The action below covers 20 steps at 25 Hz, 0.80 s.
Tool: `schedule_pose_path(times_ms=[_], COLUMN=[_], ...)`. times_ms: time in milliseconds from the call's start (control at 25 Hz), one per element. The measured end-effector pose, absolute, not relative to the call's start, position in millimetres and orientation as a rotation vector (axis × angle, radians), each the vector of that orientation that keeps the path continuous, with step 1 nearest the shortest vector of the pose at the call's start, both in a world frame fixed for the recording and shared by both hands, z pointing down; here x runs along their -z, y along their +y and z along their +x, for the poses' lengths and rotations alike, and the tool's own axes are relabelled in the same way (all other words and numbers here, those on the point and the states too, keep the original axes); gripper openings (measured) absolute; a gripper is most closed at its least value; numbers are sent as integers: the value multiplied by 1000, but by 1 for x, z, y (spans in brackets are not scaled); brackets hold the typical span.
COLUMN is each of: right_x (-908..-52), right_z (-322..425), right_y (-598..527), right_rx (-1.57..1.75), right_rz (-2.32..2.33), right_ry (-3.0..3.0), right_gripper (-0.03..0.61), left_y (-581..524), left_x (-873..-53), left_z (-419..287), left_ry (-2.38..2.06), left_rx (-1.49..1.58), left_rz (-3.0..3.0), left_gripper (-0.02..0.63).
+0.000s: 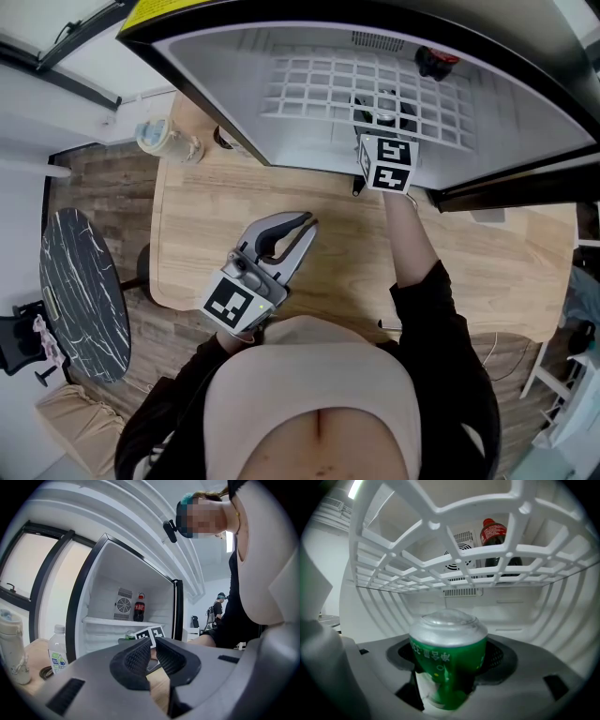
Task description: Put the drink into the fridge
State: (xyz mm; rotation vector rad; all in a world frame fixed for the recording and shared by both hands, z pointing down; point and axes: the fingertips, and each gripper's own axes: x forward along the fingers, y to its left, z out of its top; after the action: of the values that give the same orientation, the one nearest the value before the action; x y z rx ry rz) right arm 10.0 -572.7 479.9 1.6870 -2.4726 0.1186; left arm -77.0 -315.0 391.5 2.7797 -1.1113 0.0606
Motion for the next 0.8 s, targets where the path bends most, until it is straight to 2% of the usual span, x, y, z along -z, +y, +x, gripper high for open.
schedule_pose_path(times_ms=[800], right_x=[-480], right_z=[16], right_y=[-560], right_rx=[-152], right_rz=[1756], right_ry=[-2434], right_gripper=[345], left_y=[-314], left_x=[-384], left_z=[-81], left_ry=[-1129], left_rx=[-30], left_rz=[2790], left_gripper=[40])
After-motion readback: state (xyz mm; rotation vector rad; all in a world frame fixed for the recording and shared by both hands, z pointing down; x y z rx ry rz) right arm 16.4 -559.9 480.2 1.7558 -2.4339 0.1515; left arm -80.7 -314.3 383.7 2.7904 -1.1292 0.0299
